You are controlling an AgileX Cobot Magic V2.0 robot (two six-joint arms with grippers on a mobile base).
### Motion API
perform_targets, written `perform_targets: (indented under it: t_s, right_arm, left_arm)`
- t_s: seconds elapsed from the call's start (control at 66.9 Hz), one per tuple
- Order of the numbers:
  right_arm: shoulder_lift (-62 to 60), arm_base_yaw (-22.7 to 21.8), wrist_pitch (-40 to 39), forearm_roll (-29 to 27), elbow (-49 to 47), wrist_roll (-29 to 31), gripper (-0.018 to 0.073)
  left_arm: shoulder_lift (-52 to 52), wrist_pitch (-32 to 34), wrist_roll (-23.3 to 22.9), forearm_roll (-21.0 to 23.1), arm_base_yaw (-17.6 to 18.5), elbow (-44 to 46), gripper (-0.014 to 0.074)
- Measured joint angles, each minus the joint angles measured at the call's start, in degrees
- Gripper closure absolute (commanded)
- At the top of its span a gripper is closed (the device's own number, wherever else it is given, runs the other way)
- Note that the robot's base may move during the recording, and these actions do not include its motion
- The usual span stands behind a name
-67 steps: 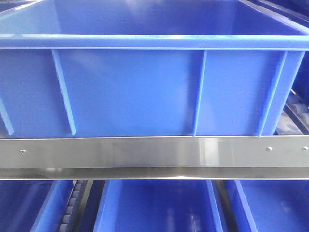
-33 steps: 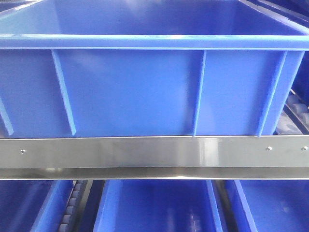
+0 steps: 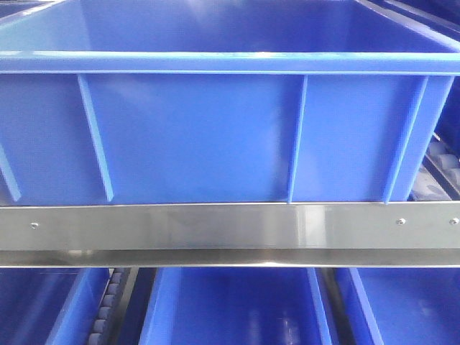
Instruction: Grab silver tray and place in blue box
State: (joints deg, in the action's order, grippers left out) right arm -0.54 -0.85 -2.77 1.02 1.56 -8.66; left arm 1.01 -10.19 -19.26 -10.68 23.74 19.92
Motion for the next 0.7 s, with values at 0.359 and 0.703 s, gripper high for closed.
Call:
perform_targets:
  t_s: [0.359,0.703]
  right_arm:
    - [0.0,0.0,1.8,0.0,0.0,0.0,0.0505]
    - [0.0,0.0,1.8,-0.1,0.0,0.0,0.0505]
  left_arm:
    - [0.0,0.0,0.0,0.0,0.0,-0.1,0.0584]
    - [0.0,0.0,0.0,0.0,0.0,-0.1,0.0584]
